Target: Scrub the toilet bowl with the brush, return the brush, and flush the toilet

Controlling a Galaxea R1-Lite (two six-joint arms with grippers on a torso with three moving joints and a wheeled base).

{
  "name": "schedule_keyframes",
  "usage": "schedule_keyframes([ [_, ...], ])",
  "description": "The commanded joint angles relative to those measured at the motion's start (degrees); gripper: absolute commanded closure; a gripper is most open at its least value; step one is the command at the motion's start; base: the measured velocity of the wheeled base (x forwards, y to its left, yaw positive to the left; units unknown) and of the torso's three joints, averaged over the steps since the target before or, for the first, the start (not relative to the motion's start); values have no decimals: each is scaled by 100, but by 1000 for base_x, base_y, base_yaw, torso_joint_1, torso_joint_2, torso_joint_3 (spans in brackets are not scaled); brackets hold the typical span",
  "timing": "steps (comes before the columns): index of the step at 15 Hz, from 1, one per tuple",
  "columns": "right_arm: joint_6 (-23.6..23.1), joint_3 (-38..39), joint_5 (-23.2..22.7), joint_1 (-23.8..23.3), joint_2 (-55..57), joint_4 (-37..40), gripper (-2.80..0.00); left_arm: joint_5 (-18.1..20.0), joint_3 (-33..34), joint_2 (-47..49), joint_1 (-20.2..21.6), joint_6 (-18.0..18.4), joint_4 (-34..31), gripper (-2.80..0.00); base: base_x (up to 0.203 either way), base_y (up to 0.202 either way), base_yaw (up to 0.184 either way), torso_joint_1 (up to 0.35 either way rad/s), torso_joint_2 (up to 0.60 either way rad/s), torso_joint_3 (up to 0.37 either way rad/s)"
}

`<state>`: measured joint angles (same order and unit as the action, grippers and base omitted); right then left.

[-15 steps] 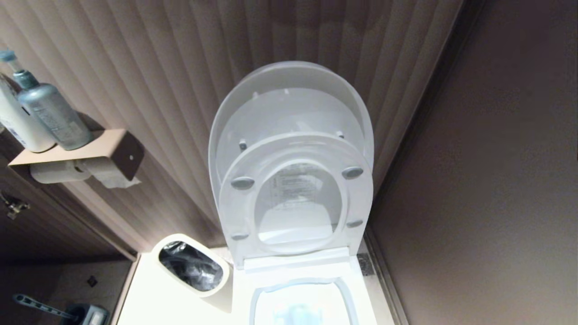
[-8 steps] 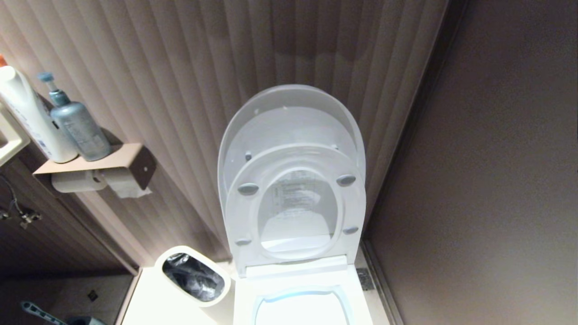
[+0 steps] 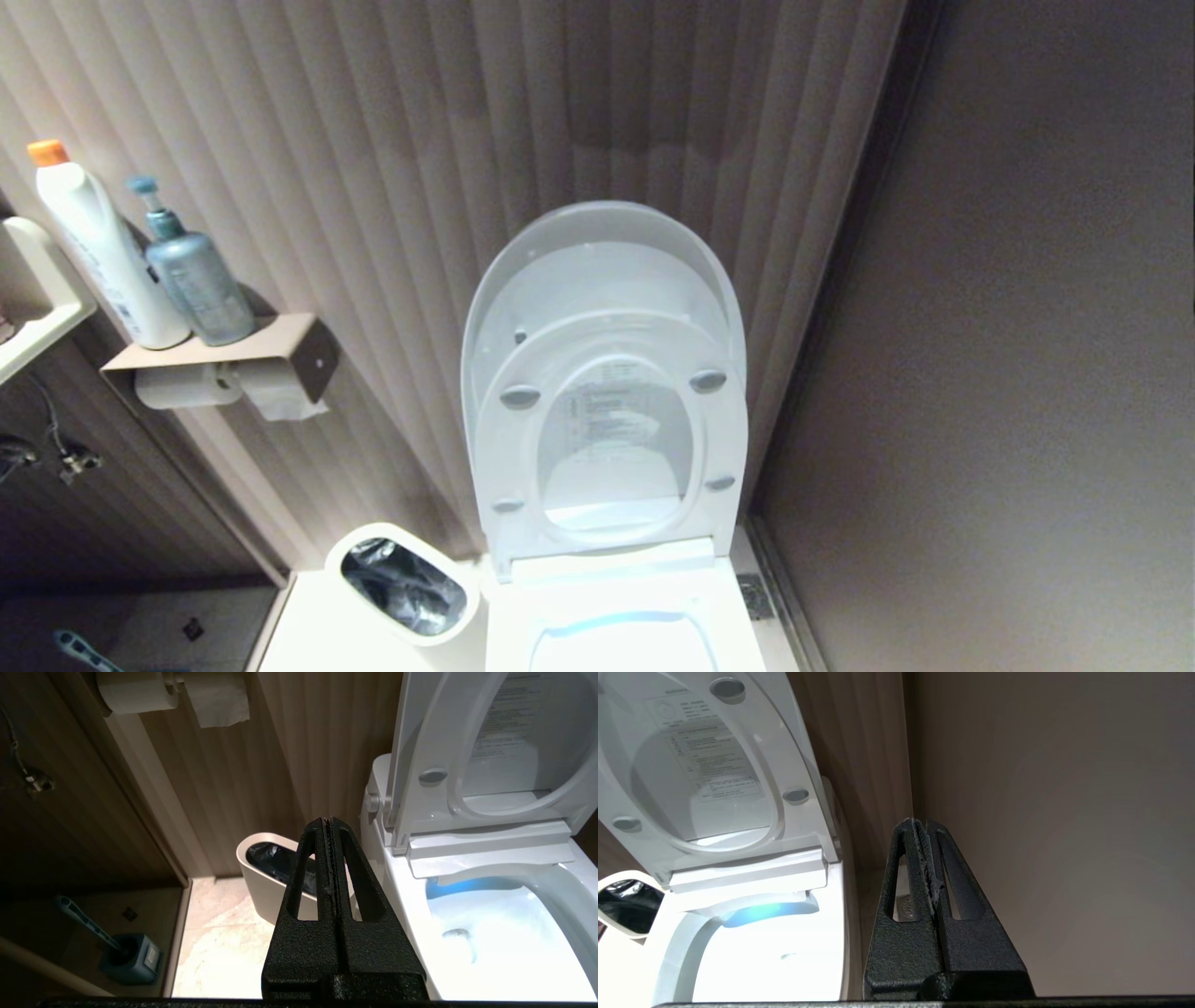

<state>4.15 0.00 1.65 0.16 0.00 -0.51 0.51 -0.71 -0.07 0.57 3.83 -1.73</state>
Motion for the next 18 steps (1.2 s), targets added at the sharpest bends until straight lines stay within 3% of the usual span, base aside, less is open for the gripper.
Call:
schedule_keyframes([
  [1,-2,0,2,2,0,-5,0,2,0,16,4,13,-3,0,0,0,0,-320,175,-111],
  [9,7,0,2,2,2,-10,0,2,0,16,-1,4,-3,0,0,0,0,-443,211,-232],
  [18,15,0,11,2,0,-2,0,2,0,15,4,4,-3,0,0,0,0,-465,110,-349],
])
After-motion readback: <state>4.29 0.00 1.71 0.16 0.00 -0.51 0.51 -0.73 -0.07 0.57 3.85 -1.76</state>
